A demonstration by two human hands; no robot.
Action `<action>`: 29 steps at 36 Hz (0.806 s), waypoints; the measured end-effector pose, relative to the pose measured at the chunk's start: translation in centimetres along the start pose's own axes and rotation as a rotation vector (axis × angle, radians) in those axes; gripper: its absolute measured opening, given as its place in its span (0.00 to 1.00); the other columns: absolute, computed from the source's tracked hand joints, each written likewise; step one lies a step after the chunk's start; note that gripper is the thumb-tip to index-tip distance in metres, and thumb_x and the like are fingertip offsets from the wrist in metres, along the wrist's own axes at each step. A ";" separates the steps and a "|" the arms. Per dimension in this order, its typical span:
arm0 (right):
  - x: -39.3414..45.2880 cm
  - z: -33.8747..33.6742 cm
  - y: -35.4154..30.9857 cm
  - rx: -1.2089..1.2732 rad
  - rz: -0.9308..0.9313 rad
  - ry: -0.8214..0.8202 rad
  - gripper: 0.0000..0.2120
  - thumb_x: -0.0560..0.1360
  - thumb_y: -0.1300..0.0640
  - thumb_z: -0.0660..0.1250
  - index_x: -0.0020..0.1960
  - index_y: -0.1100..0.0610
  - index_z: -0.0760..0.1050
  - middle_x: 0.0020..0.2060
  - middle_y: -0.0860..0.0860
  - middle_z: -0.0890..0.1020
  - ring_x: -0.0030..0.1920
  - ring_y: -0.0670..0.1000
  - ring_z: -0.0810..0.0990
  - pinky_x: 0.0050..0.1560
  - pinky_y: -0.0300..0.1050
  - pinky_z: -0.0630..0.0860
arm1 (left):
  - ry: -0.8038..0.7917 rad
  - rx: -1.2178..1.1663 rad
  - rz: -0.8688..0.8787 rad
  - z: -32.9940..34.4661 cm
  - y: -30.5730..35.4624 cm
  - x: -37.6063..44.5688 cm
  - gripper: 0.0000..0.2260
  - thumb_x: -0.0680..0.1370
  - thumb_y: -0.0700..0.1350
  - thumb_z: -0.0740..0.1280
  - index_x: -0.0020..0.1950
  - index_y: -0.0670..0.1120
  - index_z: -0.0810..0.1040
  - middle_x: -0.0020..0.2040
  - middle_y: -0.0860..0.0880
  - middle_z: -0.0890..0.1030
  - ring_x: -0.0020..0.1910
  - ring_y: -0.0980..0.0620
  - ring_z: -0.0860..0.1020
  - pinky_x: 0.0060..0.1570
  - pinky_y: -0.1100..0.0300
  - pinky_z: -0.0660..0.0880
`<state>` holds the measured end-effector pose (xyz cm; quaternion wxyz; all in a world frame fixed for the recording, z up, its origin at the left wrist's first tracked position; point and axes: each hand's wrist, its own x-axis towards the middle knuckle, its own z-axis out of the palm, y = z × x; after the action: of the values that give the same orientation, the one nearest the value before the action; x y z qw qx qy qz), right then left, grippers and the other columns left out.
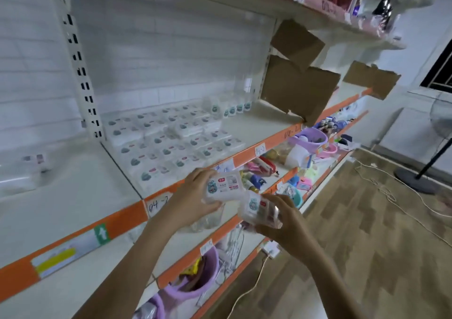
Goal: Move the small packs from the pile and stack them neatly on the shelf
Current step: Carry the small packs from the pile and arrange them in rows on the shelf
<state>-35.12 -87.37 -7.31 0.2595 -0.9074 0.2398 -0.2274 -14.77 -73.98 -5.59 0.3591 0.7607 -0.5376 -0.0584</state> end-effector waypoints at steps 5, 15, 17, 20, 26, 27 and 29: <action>7.9 -0.4 0.4 0.027 -0.032 -0.052 0.32 0.67 0.54 0.76 0.68 0.52 0.67 0.60 0.44 0.66 0.57 0.45 0.68 0.51 0.29 0.70 | 0.147 0.009 -0.026 -1.6 -1.9 5.0 0.30 0.72 0.48 0.71 0.71 0.47 0.64 0.63 0.52 0.65 0.61 0.59 0.65 0.57 0.70 0.60; 21.6 3.3 -3.5 0.047 -0.331 -0.304 0.33 0.67 0.57 0.75 0.69 0.54 0.66 0.59 0.49 0.66 0.58 0.47 0.68 0.48 0.21 0.61 | 0.323 0.130 -0.214 -8.4 -7.3 6.1 0.31 0.72 0.47 0.72 0.71 0.47 0.63 0.61 0.54 0.66 0.58 0.61 0.64 0.60 0.70 0.60; 23.8 4.5 -4.6 0.039 -0.396 -0.372 0.33 0.69 0.56 0.74 0.70 0.54 0.64 0.62 0.51 0.66 0.60 0.48 0.67 0.50 0.26 0.60 | 0.381 0.055 -0.304 -9.5 -8.1 5.6 0.33 0.70 0.44 0.74 0.71 0.46 0.63 0.61 0.54 0.67 0.59 0.60 0.66 0.57 0.69 0.62; 26.6 6.5 -6.1 0.033 -0.484 -0.448 0.33 0.70 0.54 0.72 0.71 0.52 0.62 0.66 0.52 0.65 0.67 0.51 0.64 0.61 0.35 0.61 | 0.472 -0.018 -0.396 -10.9 -9.6 4.9 0.30 0.68 0.42 0.75 0.66 0.47 0.67 0.59 0.54 0.71 0.61 0.56 0.70 0.61 0.59 0.69; 30.7 9.5 -8.4 -0.077 -0.629 -0.536 0.34 0.73 0.50 0.68 0.74 0.51 0.58 0.72 0.49 0.63 0.72 0.51 0.58 0.69 0.45 0.57 | 0.538 -0.054 -0.530 -12.3 -11.3 3.5 0.27 0.68 0.38 0.75 0.65 0.45 0.70 0.60 0.51 0.72 0.61 0.54 0.70 0.63 0.58 0.67; 31.2 10.0 -8.7 -0.111 -0.655 -0.537 0.34 0.73 0.49 0.68 0.74 0.51 0.57 0.72 0.49 0.63 0.72 0.51 0.57 0.70 0.46 0.57 | 0.530 -0.060 -0.547 -12.4 -11.4 3.4 0.28 0.68 0.38 0.75 0.66 0.44 0.70 0.61 0.51 0.71 0.61 0.54 0.70 0.62 0.60 0.67; 32.0 10.8 -9.2 -0.164 -0.690 -0.534 0.33 0.73 0.48 0.67 0.74 0.50 0.57 0.72 0.49 0.63 0.72 0.52 0.58 0.71 0.48 0.57 | 0.508 -0.062 -0.576 -12.7 -11.5 3.2 0.28 0.69 0.38 0.74 0.66 0.44 0.70 0.60 0.51 0.71 0.61 0.53 0.71 0.60 0.62 0.67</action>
<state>-1.34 -94.27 -0.95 0.1483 -0.9789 -0.1355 -0.0387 1.51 -68.74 -2.33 0.4724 0.8597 -0.1936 0.0172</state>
